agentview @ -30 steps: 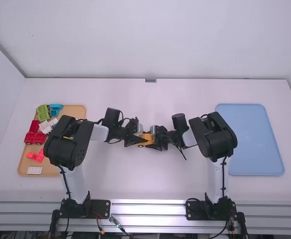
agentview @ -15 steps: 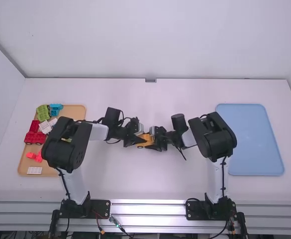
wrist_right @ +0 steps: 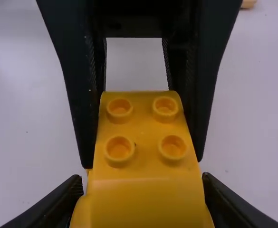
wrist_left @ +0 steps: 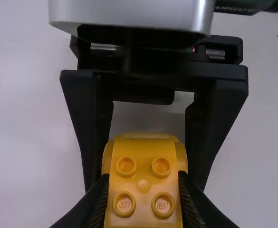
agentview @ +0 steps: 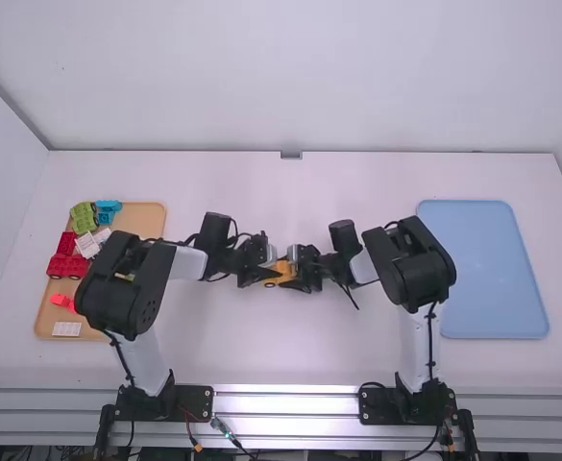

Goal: Assemble lego blocks to make yellow taxi

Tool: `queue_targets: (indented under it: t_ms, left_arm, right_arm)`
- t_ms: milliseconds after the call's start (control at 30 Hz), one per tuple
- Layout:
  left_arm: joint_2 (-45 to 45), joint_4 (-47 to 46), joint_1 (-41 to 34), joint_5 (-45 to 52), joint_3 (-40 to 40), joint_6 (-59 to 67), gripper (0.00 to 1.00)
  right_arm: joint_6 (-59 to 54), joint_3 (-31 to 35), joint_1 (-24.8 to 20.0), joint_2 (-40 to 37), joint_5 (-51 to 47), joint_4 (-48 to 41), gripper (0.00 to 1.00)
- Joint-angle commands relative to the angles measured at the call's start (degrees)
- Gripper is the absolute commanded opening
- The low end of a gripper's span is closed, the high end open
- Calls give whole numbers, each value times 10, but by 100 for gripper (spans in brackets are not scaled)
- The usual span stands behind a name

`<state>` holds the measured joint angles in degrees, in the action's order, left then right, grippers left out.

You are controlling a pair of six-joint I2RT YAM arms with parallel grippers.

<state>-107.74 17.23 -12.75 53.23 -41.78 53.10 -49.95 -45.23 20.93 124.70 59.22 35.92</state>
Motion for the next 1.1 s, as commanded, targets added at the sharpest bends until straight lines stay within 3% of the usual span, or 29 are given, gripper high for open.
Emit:
queue_targets:
  t_ms: [0,233,600,1067]
  left_arm:
    - [-11,10,-1,-62,46,-43,2]
    - [-23,66,-4,-88,68,-89,2]
    - [-63,-77,-4,-106,-14,-38,2]
    - [-63,-62,-17,-194,1,-38,2]
  right_arm:
    - [3,6,-11,6,-22,1,50]
    - [2,5,-10,6,-20,2,50]
    - [5,6,-11,6,-21,10,50]
    - [7,2,-10,6,-22,11,51]
